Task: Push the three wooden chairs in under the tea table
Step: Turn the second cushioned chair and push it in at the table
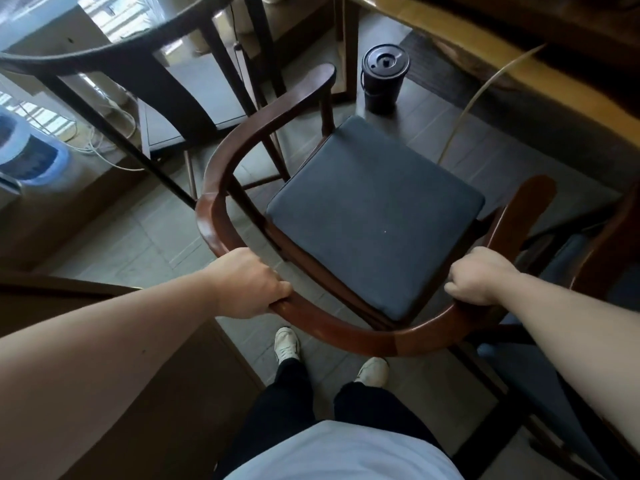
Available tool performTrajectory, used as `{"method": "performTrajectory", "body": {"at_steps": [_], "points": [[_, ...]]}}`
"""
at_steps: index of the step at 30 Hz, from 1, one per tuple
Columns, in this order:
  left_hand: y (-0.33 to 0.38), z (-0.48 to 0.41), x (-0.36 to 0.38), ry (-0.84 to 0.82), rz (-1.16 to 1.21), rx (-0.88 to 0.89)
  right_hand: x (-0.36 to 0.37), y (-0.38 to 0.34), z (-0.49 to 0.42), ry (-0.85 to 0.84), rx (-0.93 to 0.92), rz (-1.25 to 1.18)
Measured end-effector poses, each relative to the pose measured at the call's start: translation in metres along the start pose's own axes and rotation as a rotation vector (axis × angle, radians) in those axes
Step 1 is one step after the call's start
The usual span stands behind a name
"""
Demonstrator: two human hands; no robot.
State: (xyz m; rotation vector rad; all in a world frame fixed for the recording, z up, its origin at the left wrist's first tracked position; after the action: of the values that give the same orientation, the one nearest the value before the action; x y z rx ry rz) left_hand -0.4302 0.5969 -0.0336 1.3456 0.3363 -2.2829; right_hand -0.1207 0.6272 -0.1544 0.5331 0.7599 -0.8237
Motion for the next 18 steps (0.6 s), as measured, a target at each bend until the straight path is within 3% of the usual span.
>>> {"method": "performTrajectory", "body": {"at_steps": [15, 18], "points": [[-0.002, -0.074, -0.042, 0.077, -0.085, 0.067, 0.039, 0.064, 0.034, -0.114, 0.212, -0.186], [-0.003, -0.075, -0.043, 0.013, -0.042, 0.087, 0.025, 0.058, 0.04, 0.004, 0.258, -0.365]]}}
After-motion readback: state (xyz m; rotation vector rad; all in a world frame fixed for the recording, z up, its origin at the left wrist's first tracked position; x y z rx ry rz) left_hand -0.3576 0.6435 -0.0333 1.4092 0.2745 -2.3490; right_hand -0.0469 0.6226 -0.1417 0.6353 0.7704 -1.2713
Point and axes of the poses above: each hand's wrist, its own z-axis away from the middle knuckle, its own x-axis out of the palm, y = z × x, the point moved 8 cm from there along -z, towards the middle knuckle, and after that the axes turned 3 degrees about y, right-handed, at the moved point
